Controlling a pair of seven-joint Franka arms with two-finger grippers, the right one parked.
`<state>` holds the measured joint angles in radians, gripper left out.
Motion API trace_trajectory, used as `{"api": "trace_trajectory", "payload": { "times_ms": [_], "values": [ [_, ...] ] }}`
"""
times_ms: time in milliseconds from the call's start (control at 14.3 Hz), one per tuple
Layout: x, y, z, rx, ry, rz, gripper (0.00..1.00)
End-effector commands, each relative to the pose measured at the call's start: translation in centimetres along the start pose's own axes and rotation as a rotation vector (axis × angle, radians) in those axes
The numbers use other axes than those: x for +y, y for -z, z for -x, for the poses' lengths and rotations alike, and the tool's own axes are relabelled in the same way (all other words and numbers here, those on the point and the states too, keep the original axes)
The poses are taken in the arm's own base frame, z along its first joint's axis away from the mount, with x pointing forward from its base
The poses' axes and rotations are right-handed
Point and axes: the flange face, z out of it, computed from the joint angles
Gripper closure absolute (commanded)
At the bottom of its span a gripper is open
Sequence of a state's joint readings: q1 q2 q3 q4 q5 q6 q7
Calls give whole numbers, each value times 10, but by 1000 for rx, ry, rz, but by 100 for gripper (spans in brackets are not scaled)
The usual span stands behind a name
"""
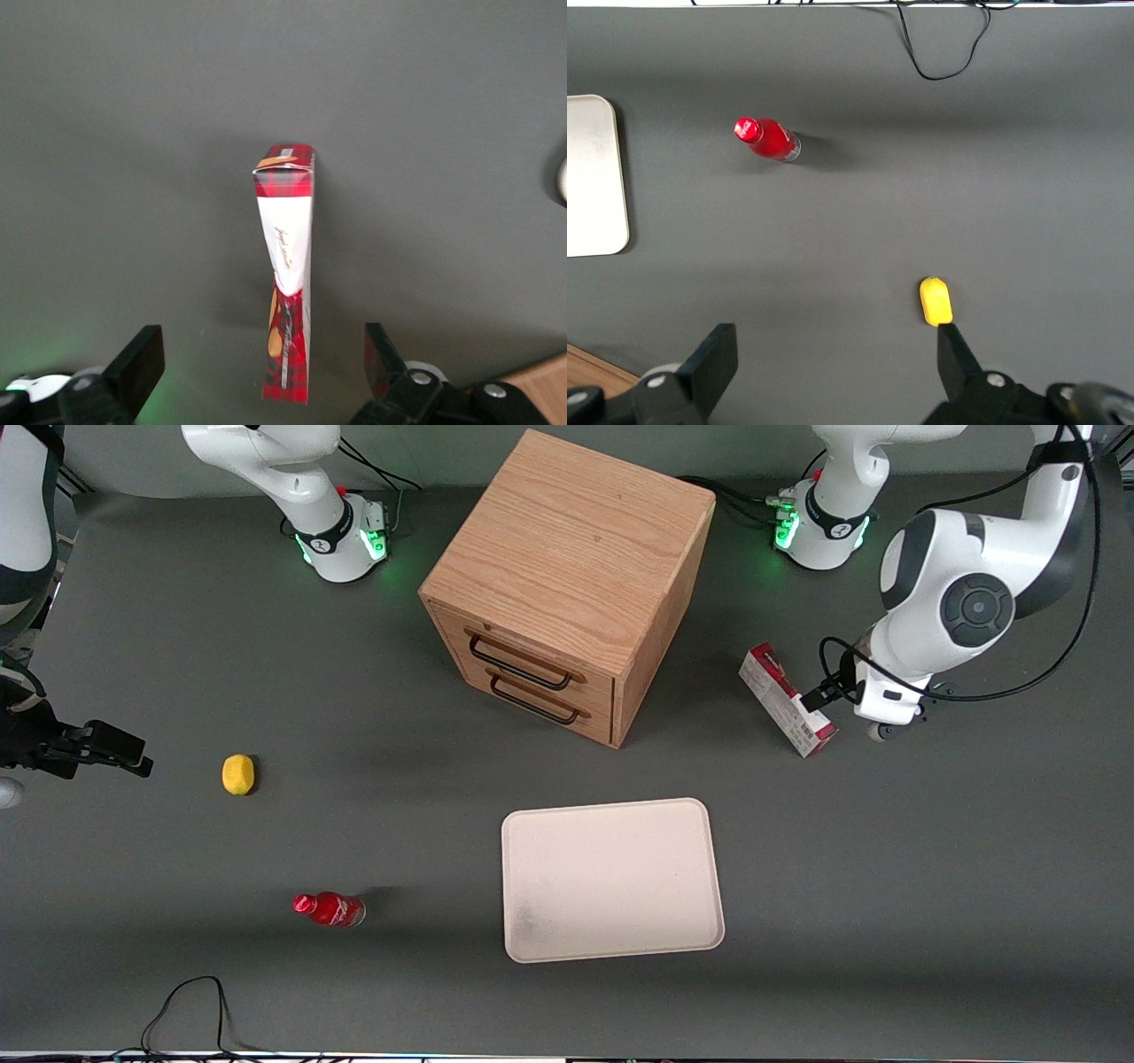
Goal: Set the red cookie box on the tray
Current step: 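Close the left gripper on the end of the red cookie box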
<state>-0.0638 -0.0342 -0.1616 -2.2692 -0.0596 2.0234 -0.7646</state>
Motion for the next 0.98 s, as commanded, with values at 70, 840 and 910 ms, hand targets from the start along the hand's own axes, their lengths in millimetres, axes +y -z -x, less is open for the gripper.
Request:
{"api": "trace_trajectory", "payload": {
  "times_ms": [70,840,910],
  "values": [
    [-15,-50,25,51,70,31,0],
    [-12,-130,16,57,113,69,15],
    [-10,-137,17,52,110,66,28]
  ]
}}
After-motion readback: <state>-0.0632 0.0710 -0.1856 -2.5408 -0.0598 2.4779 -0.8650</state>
